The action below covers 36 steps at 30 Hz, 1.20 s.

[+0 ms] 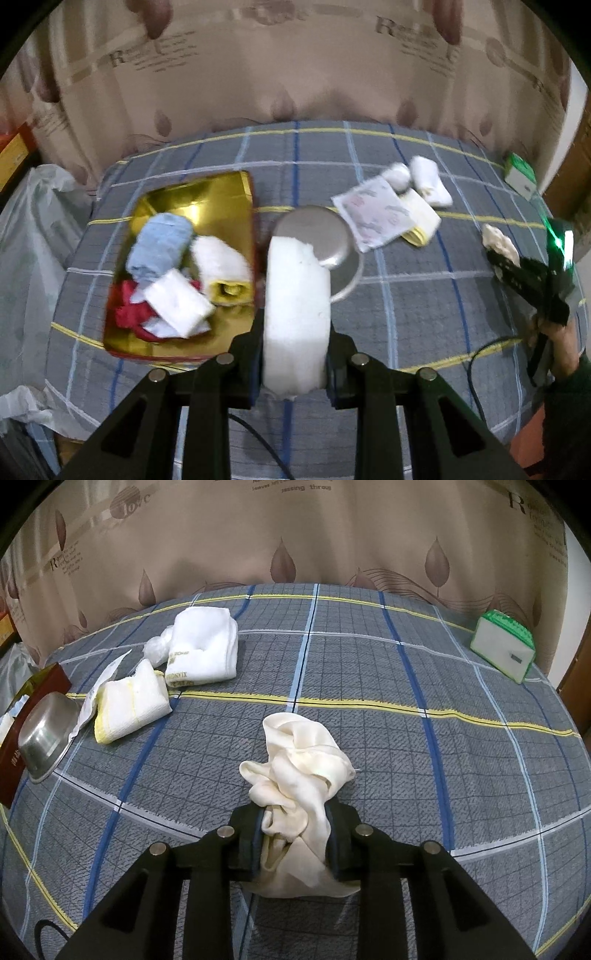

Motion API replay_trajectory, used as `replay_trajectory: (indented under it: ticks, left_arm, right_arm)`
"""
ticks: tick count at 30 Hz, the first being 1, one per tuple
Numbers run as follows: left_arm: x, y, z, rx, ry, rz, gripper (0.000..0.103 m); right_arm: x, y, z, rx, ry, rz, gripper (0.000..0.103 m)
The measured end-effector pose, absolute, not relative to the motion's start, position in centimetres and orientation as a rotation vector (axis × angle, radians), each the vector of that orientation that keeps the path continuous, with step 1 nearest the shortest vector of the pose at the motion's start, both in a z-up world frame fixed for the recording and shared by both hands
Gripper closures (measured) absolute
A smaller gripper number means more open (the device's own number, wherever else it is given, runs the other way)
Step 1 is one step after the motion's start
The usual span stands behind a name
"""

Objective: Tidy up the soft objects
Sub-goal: 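Carry the white block cloth into the gold tray and open the left gripper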

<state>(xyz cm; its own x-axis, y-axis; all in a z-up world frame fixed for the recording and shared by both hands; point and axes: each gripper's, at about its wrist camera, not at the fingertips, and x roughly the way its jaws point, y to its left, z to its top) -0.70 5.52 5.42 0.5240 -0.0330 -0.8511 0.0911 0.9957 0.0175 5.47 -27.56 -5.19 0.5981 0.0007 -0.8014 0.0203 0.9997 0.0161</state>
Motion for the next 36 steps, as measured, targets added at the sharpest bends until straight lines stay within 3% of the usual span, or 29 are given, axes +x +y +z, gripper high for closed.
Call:
replay_trajectory:
  ticks: [20, 36]
  left_arm:
    - [10.0, 19.1, 7.4, -0.039, 1.002, 0.103, 0.077]
    - [16.9, 18.6, 2.3, -0.161, 1.117, -0.05, 0.076]
  right_arm:
    - [5.4, -27.5, -5.2, 0.023, 0.929, -0.01, 0.077]
    - [5.4, -27.4, -5.2, 0.021, 0.929, -0.01, 0.077]
